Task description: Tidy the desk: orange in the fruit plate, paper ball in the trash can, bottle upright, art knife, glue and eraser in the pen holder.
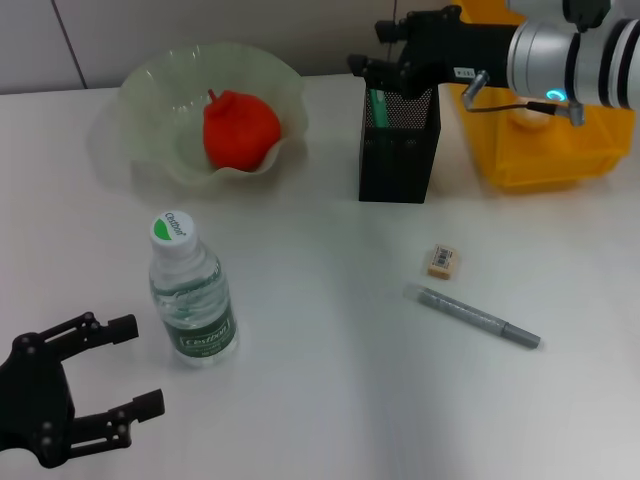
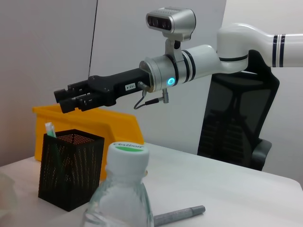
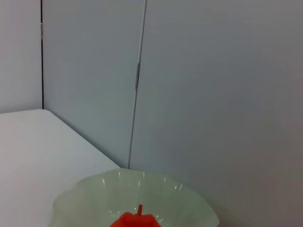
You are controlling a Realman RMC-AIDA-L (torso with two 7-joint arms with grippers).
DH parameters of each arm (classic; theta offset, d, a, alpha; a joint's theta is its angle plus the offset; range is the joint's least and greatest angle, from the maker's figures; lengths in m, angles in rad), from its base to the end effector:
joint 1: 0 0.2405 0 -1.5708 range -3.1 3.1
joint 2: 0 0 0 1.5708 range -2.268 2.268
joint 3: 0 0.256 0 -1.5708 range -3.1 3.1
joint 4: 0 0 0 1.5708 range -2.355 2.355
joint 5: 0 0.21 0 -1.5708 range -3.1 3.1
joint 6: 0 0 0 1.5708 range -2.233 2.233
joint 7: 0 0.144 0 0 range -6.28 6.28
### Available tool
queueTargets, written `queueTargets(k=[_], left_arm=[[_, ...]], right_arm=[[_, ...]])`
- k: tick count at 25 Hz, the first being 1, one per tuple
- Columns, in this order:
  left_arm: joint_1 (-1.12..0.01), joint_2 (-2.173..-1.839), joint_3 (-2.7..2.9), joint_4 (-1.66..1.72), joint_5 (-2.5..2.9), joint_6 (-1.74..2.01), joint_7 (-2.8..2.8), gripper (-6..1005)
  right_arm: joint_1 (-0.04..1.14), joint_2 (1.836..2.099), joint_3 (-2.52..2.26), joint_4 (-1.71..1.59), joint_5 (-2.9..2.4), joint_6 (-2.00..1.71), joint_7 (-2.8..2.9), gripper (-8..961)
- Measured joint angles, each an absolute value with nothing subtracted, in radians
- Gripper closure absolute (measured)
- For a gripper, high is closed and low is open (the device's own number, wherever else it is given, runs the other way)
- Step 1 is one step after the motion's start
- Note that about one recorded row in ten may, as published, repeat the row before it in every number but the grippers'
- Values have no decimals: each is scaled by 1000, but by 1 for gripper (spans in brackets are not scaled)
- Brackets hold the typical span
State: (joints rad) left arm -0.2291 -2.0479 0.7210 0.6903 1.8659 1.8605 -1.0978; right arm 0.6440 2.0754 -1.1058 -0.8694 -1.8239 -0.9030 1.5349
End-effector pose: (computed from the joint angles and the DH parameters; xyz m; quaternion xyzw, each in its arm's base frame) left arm -0.3090 0.2258 0.0251 -0.9326 -0.1471 -0.3072 0.1192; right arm 0.1858 0.4359 0.0098 -0.9190 0.1336 0.1618 0.3339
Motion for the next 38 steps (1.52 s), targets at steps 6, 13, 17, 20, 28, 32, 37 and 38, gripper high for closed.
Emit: queueTargets(k=[6,13,17,20,28,32,37,38], left_arm=[[-227,-2048,721,690,1865,1864,-1091,156],[-233,-2048,721,692,1865,1864,-1087,156],[-236,-2048,721,691,1867,1864,-1079,156],[-237,-2048,721,690,1869,1863,-1076,156],[-236,-2055,725,693,1870,1866,-1073,156],[-235,-2055,725,692,1871,1867,-1063,156],[-239,-2056,726,693,1872,1868,-1062,157],[-241,-2056,726,693,1872,1868,-1062,157]], right_arm=[[618,2075,-1107,-961,-1878,-953,1642,441],[598,2072,-1110,-1334,-2267,-1231,2112,411],[614,2075,-1118,-1446,-2387,-1368,2238,411],[659,2075,-1127,-1529,-2509,-1543,2356,410],[766,2075,-1130,-1486,-2651,-1778,2430,410],[807,2076,-1140,-1407,-2708,-1796,2444,411],[833,2078,-1186,-1285,-2746,-1747,2455,410],[833,2079,-1210,-1247,-2749,-1709,2460,409]])
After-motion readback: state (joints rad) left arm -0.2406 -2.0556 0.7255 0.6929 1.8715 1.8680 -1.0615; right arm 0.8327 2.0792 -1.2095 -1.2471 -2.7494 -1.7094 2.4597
